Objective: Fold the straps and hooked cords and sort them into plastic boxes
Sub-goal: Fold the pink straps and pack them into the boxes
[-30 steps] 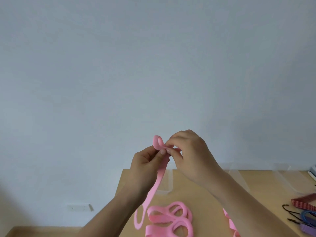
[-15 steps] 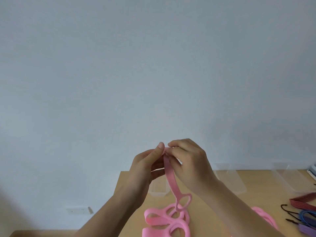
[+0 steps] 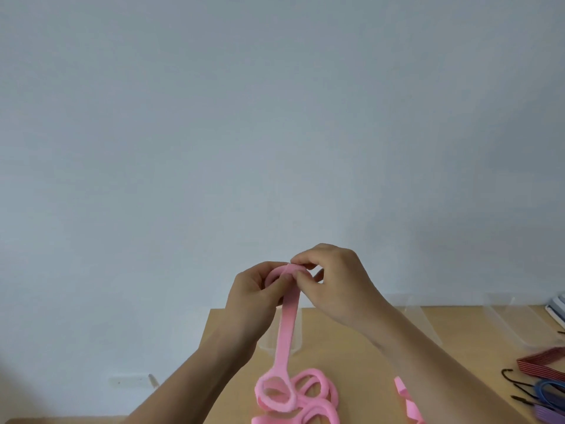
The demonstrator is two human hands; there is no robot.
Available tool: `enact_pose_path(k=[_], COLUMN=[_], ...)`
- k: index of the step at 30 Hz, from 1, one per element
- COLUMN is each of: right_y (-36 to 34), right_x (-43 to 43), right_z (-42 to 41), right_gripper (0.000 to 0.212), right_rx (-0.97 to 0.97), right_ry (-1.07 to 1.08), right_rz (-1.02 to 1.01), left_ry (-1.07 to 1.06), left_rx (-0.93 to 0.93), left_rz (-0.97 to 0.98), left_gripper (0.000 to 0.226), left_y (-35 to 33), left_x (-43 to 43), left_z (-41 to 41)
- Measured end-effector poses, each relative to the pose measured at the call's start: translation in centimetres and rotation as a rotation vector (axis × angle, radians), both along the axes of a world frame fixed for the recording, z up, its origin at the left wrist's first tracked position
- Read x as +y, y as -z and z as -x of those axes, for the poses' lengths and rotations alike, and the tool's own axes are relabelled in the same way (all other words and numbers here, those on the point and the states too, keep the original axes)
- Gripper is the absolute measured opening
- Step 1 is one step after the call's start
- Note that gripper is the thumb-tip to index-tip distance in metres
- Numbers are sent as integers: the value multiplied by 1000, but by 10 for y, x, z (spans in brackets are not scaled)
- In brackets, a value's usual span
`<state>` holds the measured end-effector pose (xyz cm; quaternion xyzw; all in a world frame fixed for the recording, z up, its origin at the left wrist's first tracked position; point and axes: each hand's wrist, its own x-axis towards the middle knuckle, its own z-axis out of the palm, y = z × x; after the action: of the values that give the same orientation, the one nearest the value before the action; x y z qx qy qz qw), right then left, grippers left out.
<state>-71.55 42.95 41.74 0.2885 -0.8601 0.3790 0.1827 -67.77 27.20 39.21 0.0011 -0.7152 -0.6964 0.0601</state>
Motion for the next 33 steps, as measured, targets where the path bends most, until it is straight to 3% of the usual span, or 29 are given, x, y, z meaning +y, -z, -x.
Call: enact_pose_path(k=[3, 8, 15, 26, 33], right_y=[-2, -1, 12, 24, 26], right_x=[-3, -5, -15, -20, -22], right_z=[-1, -1, -7, -8, -15], right_gripper=[14, 13, 15, 10, 14], right_rx=[48, 142, 357, 458, 396], right_ry=[-20, -7, 119, 135, 101], right_rz=[-46, 48, 9, -33, -43], left_ry=[-20, 29, 11, -23, 6], left_rx=[-20, -158, -258, -161, -125], left_rz=[-78, -218, -412, -322, -332], left_gripper=[15, 35, 32, 31, 32], left_y=[3, 13, 16, 16, 13], left_x=[-2, -5, -7, -11, -13], left_z=[-1, -3, -7, -9, -9])
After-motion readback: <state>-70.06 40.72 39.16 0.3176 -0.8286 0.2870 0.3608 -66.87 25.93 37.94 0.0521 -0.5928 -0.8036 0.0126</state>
